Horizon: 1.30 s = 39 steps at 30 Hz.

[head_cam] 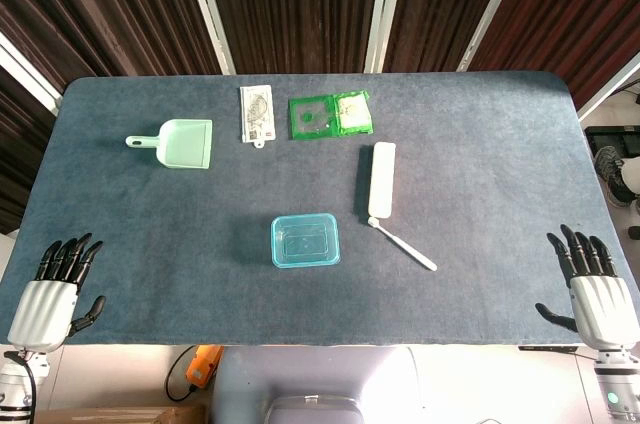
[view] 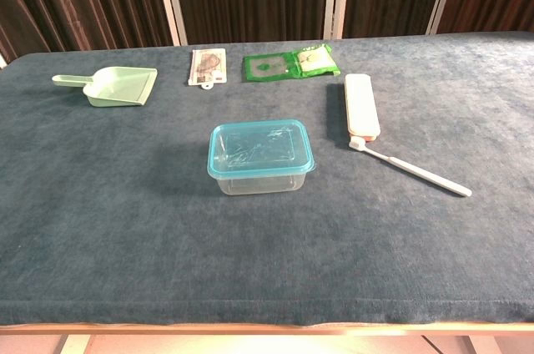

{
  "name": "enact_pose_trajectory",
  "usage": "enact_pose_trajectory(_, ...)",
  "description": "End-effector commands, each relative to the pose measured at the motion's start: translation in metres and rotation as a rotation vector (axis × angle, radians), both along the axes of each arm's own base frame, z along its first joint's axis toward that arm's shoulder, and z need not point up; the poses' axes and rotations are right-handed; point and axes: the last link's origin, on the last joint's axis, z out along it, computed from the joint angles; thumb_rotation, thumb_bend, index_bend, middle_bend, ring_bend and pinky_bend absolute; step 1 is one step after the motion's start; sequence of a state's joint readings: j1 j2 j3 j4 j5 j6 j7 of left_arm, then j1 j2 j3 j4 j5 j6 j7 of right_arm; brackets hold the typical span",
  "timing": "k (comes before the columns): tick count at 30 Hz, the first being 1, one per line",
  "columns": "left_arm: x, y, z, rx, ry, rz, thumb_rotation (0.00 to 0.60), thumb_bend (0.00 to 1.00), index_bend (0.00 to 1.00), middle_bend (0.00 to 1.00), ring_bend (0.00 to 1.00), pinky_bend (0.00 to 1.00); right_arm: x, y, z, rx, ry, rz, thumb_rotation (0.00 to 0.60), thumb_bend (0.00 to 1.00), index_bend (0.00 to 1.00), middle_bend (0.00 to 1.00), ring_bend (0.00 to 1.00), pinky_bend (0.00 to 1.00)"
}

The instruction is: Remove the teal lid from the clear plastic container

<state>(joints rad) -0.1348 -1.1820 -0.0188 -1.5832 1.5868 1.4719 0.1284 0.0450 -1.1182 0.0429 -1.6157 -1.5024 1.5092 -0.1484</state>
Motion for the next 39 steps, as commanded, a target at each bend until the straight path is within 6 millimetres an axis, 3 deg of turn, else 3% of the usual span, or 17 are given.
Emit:
enact_pose_trajectory(1,0.002,0.003,-0.004,-0.022,-0.008,-0.012,0.6,0.33,0.0,0.0,0.0,0.0,-0.002,0.003,0.003,-0.007,0.004,-0.006,0.6,0.13,0.0,0.0,0.0,0.0)
enact_pose_trajectory(6,0.013,0.008,-0.02,-0.135,-0.066,-0.073,0.6,0.33,0.0,0.0,0.0,0.0,-0.003,0.01,0.009,-0.017,-0.006,-0.005,0.6,0.13,0.0,0.0,0.0,0.0)
enact_pose_trajectory(12,0.064,0.027,-0.066,-0.395,-0.269,-0.277,0.6,0.3,0.0,0.0,0.0,0.0,-0.006,0.013,0.01,0.005,-0.005,-0.012,0.6,0.13,0.0,0.0,0.0,0.0)
enact_pose_trajectory(15,0.091,0.039,-0.095,-0.447,-0.351,-0.308,0.6,0.3,0.0,0.0,0.0,0.0,-0.005,0.012,0.011,0.013,-0.018,-0.003,0.6,0.13,0.0,0.0,0.0,0.0)
enact_pose_trajectory(20,0.118,0.059,-0.137,-0.469,-0.367,-0.288,0.6,0.3,0.0,0.0,0.0,0.0,-0.005,0.015,0.015,0.018,-0.039,0.015,0.6,0.13,0.0,0.0,0.0,0.0)
enact_pose_trajectory(29,0.145,0.089,-0.181,-0.403,-0.349,-0.297,0.6,0.3,0.0,0.0,0.0,0.0,-0.008,0.021,0.02,0.054,-0.063,0.013,0.6,0.13,0.0,0.0,0.0,0.0)
enact_pose_trajectory(39,0.165,0.108,-0.212,-0.424,-0.332,-0.232,0.6,0.3,0.0,0.0,0.0,0.0,-0.009,0.02,0.02,0.072,-0.064,0.02,0.6,0.13,0.0,0.0,0.0,0.0)
